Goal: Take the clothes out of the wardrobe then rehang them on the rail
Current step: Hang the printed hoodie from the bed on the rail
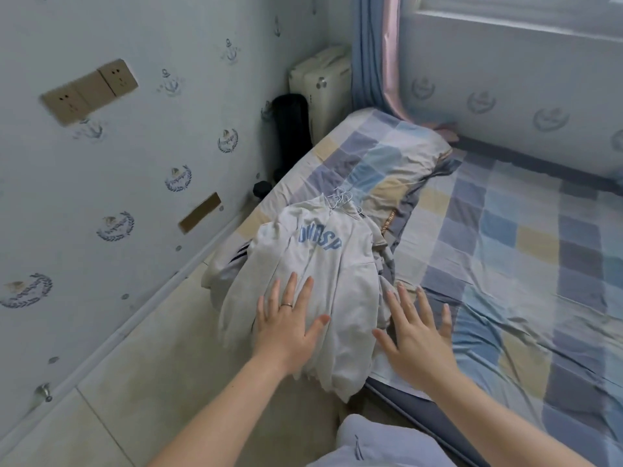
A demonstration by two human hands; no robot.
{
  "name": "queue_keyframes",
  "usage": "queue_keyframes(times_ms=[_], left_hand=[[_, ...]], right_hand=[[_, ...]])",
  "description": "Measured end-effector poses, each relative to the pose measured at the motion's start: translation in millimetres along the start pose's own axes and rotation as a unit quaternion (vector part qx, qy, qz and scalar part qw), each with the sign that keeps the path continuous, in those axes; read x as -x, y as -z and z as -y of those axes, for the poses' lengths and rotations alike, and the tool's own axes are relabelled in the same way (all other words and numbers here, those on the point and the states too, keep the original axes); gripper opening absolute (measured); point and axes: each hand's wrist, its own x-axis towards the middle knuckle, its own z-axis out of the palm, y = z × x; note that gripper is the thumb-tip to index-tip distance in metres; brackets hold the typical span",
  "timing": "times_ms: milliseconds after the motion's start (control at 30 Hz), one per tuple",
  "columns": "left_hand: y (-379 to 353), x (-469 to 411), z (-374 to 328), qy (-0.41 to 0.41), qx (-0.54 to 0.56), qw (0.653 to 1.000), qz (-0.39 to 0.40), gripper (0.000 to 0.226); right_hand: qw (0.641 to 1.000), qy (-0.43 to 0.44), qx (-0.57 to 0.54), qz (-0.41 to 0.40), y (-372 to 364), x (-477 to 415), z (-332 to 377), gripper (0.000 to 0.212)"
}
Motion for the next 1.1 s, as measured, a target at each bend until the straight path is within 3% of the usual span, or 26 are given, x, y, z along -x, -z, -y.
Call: queue_keyframes(times_ms=[567,967,1100], left_hand=[[-2,-236,45,0.007,-0.026,0.993,0.112,0.073],[-83,-445,151,-0.007,-0.019,0.978,0.205,0.068],[-123,-516,172,-0.03,-0.044,0.978,0.2,0.068]], right_hand=[[0.994,-0.06,-0.052,0.082,-1,-222,-1,0.074],[0.975,-0.147,-0.048,0.158,-87,-351,29,0.074],[0.971,-0.168,-0.058,0.161,-136,-414,23,0.073]])
